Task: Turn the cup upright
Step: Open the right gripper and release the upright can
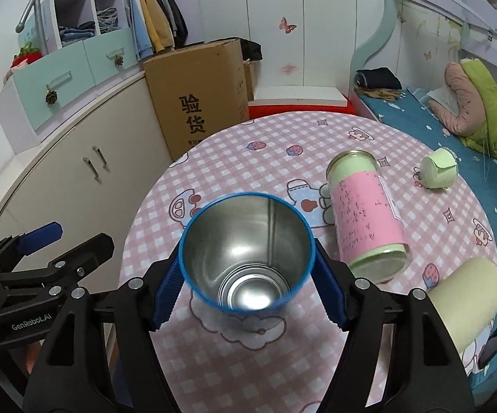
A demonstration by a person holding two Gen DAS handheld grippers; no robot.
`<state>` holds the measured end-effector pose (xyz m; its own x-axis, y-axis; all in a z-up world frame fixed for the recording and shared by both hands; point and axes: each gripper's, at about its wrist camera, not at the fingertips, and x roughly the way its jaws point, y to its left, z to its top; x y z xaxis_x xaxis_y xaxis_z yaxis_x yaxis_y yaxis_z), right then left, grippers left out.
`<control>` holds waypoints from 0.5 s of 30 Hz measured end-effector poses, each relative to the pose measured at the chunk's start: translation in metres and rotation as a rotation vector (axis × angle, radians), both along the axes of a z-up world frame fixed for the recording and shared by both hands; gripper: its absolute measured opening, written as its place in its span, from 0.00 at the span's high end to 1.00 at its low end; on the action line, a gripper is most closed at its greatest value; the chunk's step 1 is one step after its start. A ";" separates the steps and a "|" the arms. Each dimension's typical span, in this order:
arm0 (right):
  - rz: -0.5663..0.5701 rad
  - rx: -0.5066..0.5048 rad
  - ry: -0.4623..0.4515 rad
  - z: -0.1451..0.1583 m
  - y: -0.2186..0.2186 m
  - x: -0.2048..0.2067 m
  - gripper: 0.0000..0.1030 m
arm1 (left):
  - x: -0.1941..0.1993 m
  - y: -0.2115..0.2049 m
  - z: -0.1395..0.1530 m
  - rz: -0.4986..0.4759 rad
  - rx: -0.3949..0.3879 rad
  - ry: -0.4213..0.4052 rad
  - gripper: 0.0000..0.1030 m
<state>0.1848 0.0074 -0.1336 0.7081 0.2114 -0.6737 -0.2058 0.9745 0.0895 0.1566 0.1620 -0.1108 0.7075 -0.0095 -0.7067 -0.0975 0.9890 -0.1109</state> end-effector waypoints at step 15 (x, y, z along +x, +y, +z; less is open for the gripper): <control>-0.039 -0.003 -0.129 0.045 -0.038 -0.055 0.14 | -0.046 -0.027 0.043 -0.007 0.024 -0.105 0.08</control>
<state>0.1295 -0.0306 -0.0891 0.7963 0.1807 -0.5774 -0.1776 0.9821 0.0623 0.1110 0.1354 -0.0675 0.7776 0.0015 -0.6288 -0.0799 0.9921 -0.0964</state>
